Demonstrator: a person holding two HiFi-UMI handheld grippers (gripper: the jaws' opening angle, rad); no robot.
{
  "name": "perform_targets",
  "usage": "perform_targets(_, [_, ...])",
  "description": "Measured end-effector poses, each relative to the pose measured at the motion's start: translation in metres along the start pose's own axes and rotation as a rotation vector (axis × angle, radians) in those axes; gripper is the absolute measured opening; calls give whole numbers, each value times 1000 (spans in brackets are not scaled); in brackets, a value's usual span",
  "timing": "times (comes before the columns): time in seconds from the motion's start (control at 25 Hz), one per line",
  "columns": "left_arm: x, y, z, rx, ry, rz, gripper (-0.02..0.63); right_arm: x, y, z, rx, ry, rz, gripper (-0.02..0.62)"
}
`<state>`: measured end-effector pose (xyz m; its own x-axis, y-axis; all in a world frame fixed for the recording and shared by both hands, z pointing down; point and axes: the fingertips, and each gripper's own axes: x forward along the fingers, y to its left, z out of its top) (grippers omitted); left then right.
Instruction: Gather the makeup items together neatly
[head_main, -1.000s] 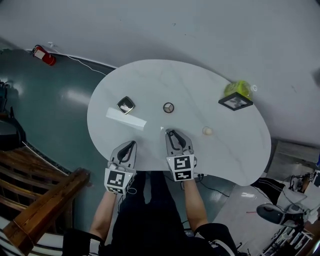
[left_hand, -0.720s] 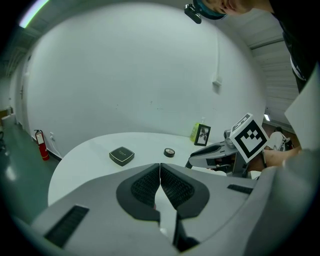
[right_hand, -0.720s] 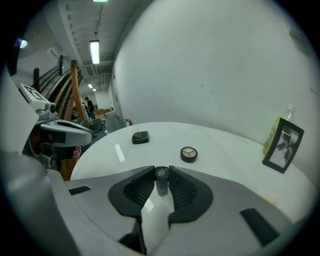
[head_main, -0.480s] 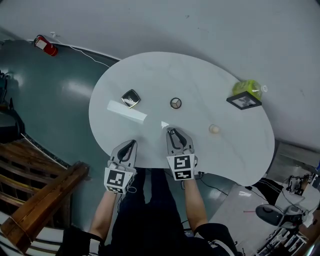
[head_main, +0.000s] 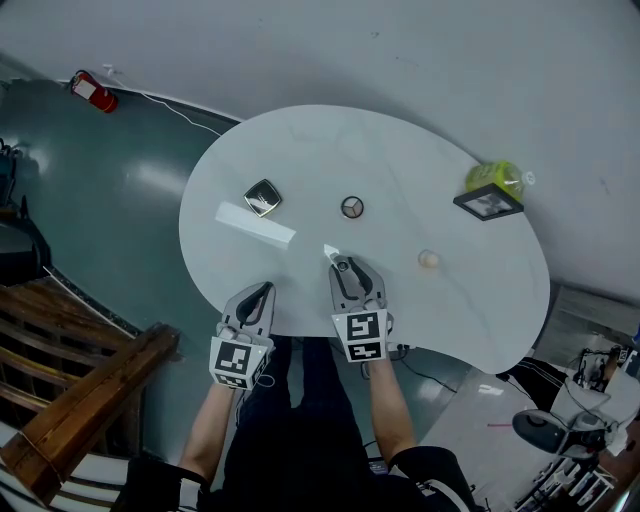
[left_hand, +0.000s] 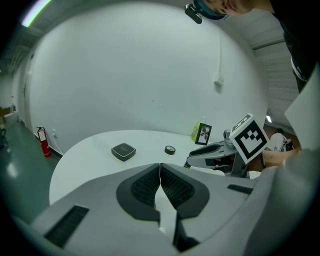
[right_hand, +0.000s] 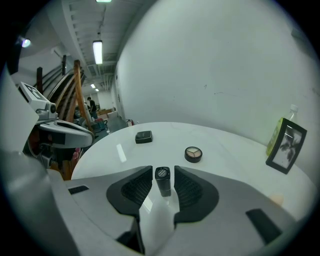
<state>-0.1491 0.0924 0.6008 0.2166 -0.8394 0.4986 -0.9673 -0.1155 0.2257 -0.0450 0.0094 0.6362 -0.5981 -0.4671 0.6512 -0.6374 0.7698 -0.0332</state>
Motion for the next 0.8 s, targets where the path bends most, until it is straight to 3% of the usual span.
perform_targets(0.8, [-8,-5,15,28,-29,-15,20,-19,-4,17,22,-47,-34,141])
